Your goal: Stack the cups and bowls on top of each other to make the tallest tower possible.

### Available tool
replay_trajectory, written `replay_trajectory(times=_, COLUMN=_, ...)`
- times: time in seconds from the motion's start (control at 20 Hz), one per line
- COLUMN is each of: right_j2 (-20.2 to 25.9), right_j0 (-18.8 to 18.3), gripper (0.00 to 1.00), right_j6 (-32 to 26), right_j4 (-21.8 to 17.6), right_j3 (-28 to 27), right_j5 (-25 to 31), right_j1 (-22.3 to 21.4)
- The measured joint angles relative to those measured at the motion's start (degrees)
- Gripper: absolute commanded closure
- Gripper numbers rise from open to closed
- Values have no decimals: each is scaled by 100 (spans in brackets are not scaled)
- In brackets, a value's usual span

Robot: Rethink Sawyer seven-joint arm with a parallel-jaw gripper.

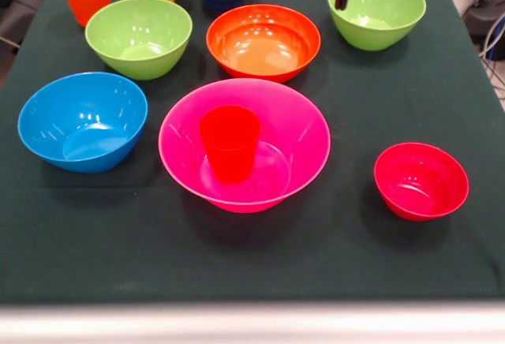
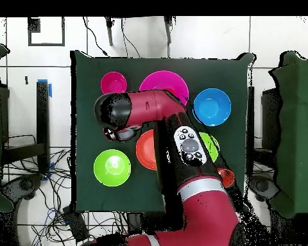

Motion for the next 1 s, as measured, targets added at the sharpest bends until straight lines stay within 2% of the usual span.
replay_trajectory(times=0.4, right_j2=0, right_j0=75, gripper=0, right_j6=251, right_j4=1, right_j3=37, right_j5=-177, right_j1=8)
replay_trajectory(times=1.0, right_j2=-74, right_j0=88, gripper=0, right_j6=288, right_j4=1, right_j3=106, right_j5=-361, right_j1=14)
